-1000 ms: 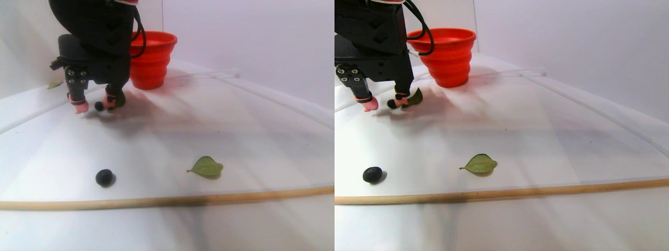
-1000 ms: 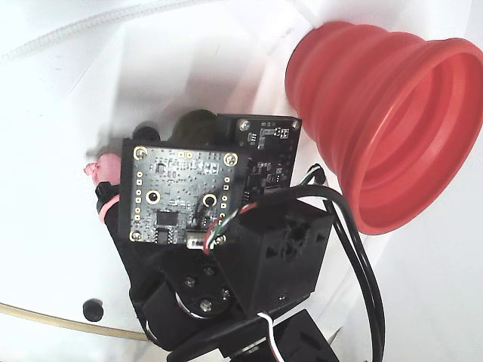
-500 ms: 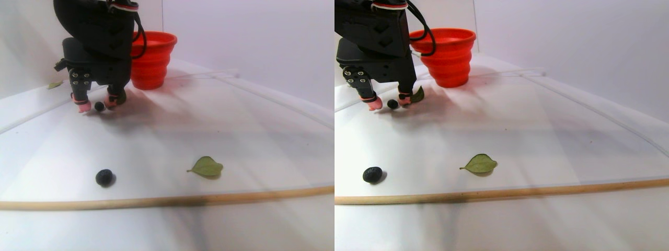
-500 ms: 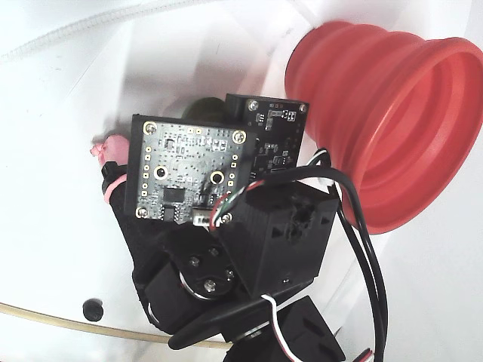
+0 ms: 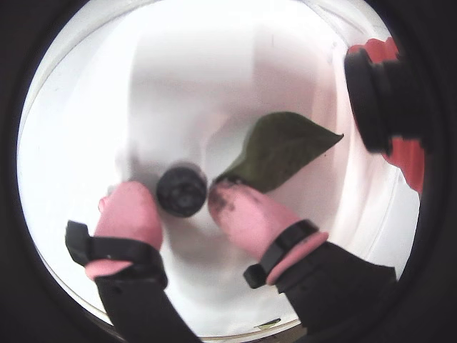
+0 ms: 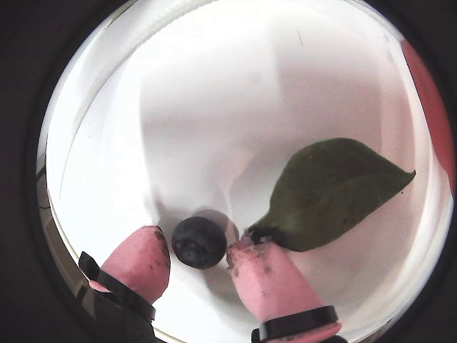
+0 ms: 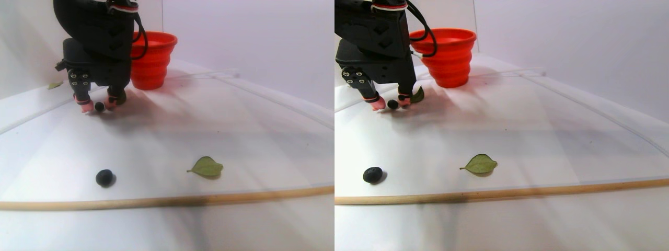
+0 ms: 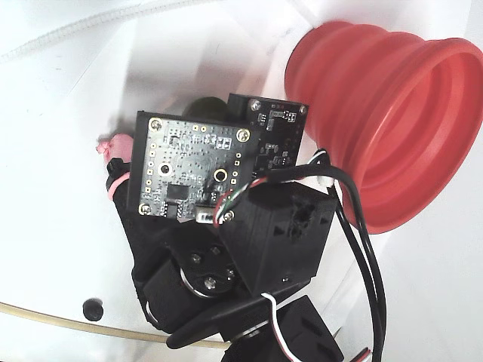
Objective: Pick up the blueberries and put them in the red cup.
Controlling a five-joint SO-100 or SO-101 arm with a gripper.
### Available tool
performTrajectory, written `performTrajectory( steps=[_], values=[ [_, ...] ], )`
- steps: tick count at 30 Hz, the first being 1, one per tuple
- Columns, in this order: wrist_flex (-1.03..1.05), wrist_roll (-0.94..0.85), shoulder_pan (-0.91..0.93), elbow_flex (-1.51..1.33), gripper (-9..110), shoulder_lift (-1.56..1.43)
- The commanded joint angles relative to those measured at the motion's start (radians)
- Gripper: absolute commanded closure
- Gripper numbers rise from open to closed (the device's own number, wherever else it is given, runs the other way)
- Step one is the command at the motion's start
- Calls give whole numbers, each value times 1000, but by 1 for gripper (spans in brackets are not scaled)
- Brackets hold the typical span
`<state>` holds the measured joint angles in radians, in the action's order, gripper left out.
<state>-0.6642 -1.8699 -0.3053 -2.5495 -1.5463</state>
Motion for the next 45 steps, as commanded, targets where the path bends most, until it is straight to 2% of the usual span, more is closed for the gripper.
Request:
performTrajectory(
  steps=[1, 26, 45],
  values=[
    [-15, 8, -3, 11, 86, 3],
    [-31, 43, -21, 34, 90, -8],
    [89, 46, -20, -12, 91, -160]
  ],
)
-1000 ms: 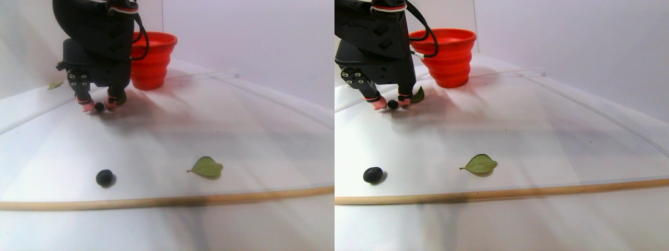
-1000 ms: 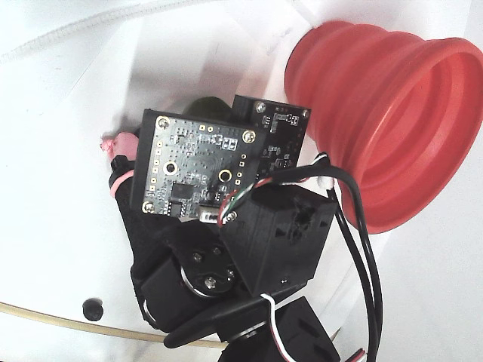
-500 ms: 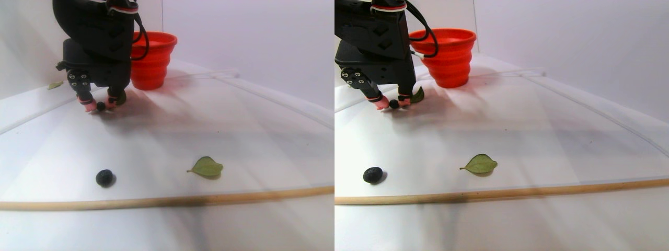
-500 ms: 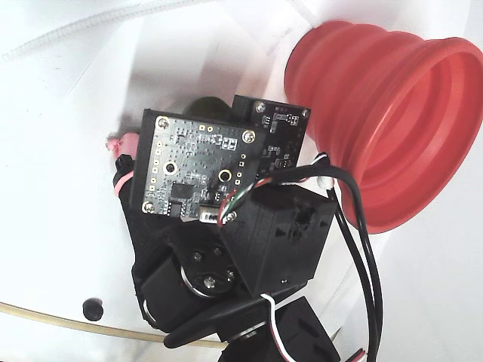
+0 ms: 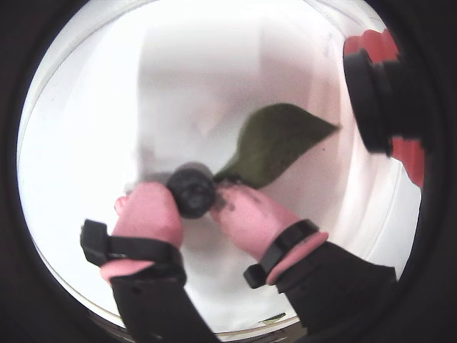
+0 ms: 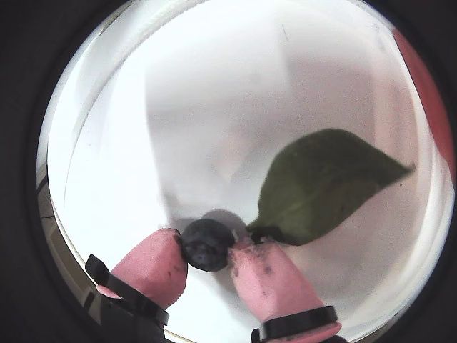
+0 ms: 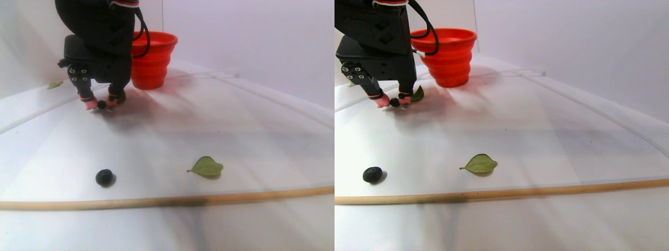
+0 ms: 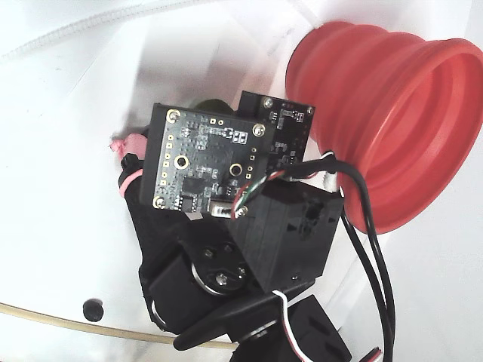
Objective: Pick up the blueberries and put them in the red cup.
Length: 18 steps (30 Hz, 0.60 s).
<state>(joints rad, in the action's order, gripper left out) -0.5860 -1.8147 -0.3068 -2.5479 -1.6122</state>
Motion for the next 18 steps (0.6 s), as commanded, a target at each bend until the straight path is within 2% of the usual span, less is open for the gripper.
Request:
performTrajectory(
  steps=[1, 18],
  values=[
    [17, -9, -18, -17, 91, -101],
    [207, 20, -6, -74, 91, -333]
  ],
)
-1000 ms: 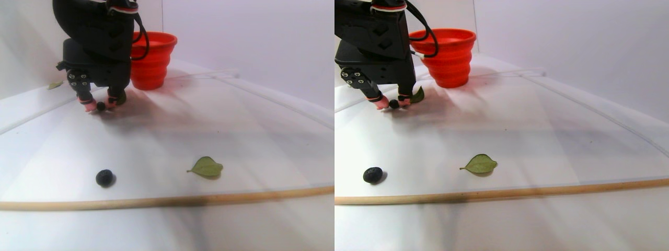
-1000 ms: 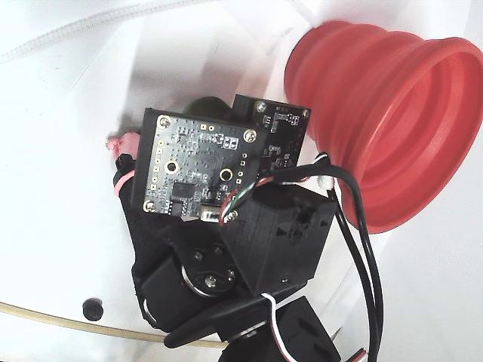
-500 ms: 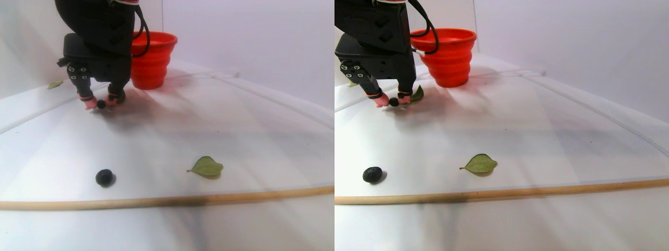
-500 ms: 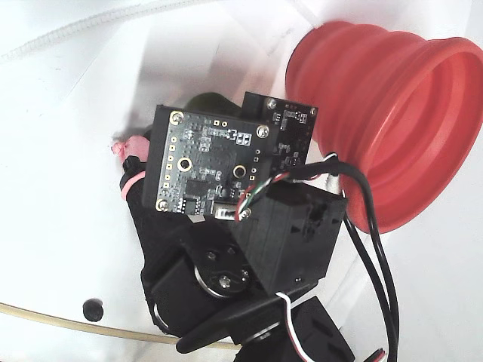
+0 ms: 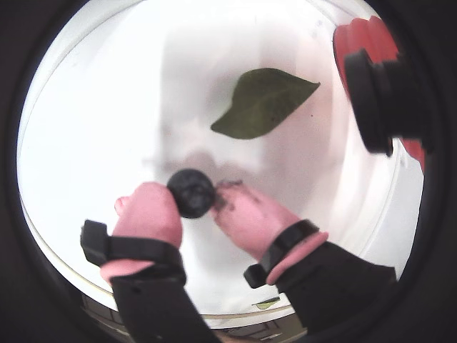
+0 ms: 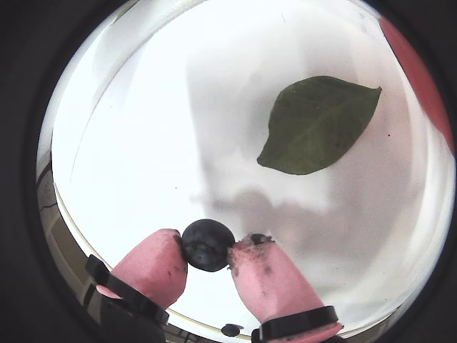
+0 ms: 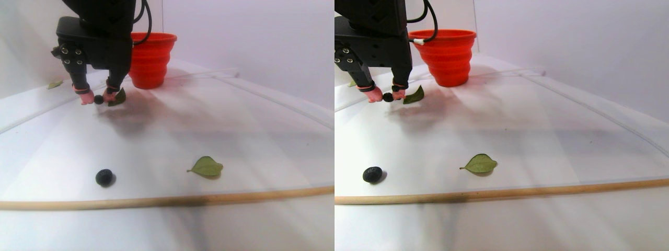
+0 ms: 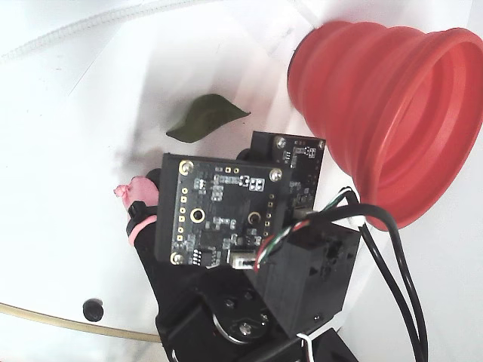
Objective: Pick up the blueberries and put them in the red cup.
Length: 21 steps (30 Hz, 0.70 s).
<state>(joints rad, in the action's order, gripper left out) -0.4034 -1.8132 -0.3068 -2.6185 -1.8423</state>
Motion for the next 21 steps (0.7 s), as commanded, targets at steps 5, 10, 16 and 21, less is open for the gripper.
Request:
performTrajectory(
  steps=[5, 10, 16, 21],
  values=[
    [106, 37, 5, -5, 91, -192],
    [198, 57, 11, 5, 91, -288],
    [307, 86, 18, 31, 91, -390],
    [403, 112, 21, 52, 91, -468]
  ],
)
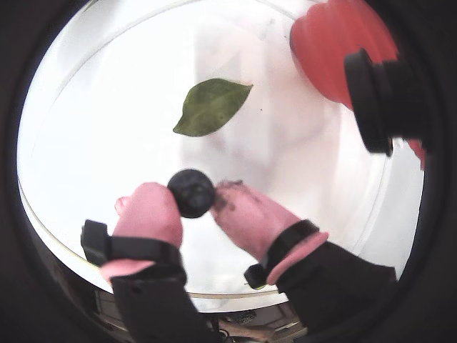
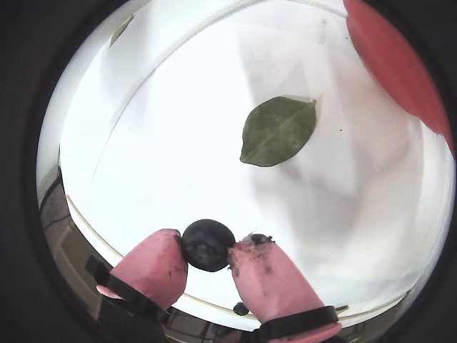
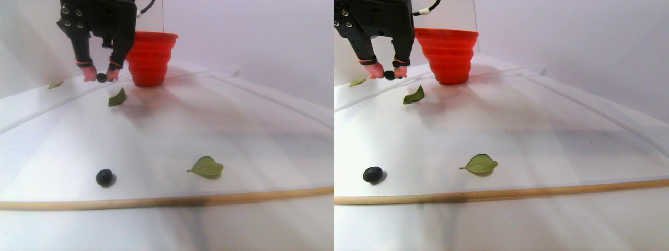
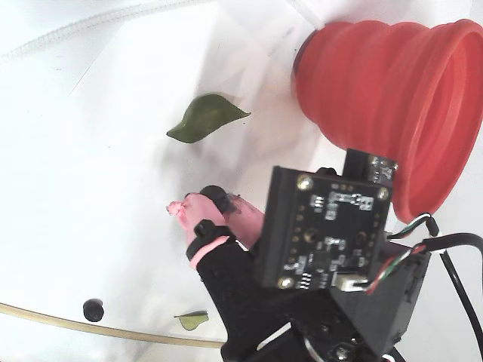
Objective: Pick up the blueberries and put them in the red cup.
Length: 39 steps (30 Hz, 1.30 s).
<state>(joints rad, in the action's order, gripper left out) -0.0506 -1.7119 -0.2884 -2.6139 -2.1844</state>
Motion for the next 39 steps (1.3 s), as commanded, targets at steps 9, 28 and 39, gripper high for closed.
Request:
performTrajectory(
  steps=[9, 28, 39],
  values=[
    [138, 18, -3, 18, 91, -218],
    [275, 44, 14, 20, 91, -356],
    [308, 43, 112, 115, 91, -354]
  ],
)
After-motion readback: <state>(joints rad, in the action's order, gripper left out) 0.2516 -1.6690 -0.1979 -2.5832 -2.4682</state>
